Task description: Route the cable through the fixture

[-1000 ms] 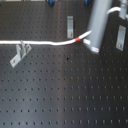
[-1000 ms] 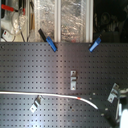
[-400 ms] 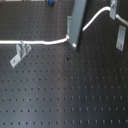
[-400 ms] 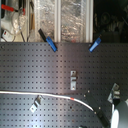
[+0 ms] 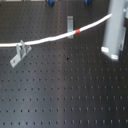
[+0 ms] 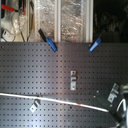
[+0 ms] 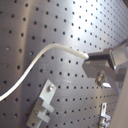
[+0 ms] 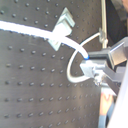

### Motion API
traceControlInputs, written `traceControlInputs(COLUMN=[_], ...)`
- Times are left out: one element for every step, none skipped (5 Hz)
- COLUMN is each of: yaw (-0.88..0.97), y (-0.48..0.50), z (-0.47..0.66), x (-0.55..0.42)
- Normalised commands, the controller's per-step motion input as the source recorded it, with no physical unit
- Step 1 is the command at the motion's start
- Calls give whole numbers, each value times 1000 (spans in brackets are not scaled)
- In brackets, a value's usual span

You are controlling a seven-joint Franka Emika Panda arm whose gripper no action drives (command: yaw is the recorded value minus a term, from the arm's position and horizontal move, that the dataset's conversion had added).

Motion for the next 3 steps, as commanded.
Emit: traceControlInputs(yaw=[-237, -360, -391], y=[-589, -495, -376], z=[137, 28, 51], x=[-213, -403, -528])
